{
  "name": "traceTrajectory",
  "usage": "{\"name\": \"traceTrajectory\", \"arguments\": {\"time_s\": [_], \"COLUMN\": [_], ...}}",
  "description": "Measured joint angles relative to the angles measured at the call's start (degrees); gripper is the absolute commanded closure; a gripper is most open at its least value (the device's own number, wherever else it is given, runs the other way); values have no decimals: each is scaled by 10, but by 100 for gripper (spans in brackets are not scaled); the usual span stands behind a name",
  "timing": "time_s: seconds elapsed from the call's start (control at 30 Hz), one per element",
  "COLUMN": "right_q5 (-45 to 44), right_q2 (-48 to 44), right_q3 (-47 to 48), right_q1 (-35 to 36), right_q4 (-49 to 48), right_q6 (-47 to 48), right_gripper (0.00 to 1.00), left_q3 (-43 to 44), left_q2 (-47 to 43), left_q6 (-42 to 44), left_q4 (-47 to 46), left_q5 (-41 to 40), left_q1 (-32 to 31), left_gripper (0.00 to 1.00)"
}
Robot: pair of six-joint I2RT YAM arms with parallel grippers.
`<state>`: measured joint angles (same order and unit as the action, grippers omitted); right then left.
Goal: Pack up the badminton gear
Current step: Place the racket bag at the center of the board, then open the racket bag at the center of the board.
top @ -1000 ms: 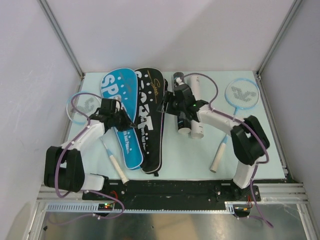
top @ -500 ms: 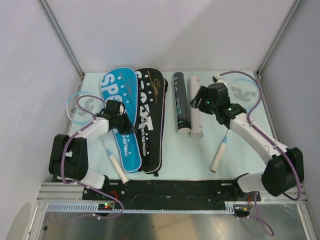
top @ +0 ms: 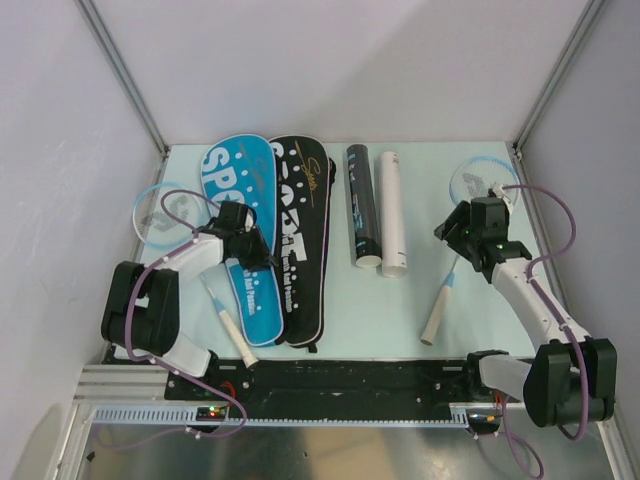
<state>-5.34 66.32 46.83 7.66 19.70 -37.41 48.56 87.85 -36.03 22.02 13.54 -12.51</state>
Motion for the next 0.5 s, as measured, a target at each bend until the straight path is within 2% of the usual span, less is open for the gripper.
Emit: {"name": "traceTrajectory", "arguments": {"time_s": [0.23,0.43,0.5], "right_q5": [58,91,100], "right_q2": [14,39,44], "right_q3": [-30,-44,-56], "right_q1": [-72,-107,-116], "right_q4": [-13,-36,-42], "right_q6": [21,44,51], "right_gripper": [35,35,35], "left_q3": [1,6,7], "left_q2": [0,0,0], "left_q6": [0,0,1], "left_q4": [0,4,4], "left_q5": [-12,-16,-16], "left_q1": [-9,-10,-10], "left_gripper": [71,82,89]}}
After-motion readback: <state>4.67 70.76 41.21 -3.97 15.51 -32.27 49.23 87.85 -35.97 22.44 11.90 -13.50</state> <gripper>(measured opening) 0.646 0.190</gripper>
